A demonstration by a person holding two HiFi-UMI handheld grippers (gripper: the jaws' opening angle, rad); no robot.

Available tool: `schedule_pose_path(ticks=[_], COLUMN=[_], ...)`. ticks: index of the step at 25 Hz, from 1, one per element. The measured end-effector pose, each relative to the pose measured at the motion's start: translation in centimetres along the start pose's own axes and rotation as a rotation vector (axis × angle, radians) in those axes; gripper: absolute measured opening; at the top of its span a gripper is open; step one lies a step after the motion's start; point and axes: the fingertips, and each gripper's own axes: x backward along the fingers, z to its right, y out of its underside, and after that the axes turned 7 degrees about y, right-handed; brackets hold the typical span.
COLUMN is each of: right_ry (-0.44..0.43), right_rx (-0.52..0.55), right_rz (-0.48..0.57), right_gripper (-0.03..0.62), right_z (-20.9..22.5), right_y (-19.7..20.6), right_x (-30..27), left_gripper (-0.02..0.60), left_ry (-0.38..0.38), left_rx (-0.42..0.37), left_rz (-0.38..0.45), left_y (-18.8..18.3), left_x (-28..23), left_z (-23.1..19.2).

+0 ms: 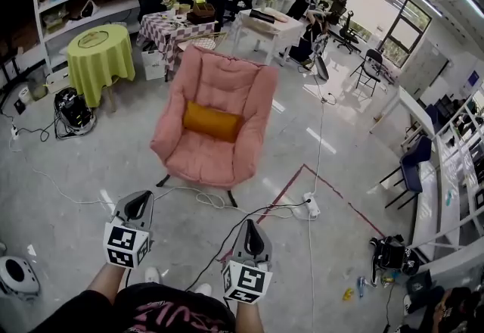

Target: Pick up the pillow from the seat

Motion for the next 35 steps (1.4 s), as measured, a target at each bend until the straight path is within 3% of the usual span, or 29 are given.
schedule_pose_path(ticks=[11,25,35], right_ry=[-0.005,-0.072,-0.100], right_rx=[-0.003,0.017,0.020], right_rz=[0.003,0.005,0.019], right_gripper=[0.020,0.020,0.020], right_z=[1.0,7.0,7.2], right_y=[0.4,1.9,2.5], right_x=[0.5,-0.6,-3.3], left_gripper=[0.008,0.008,0.008], left_ry=[0.005,-0.028,-0.046], left_rx=[-0.011,-0.020,-0.048], left_rz=[-0.001,-0.003,0.006], left_y=[0.0,0.3,0.1], left_x=[-0.3,-3.3,-5.6], left_z=[1.4,7.5,6.6])
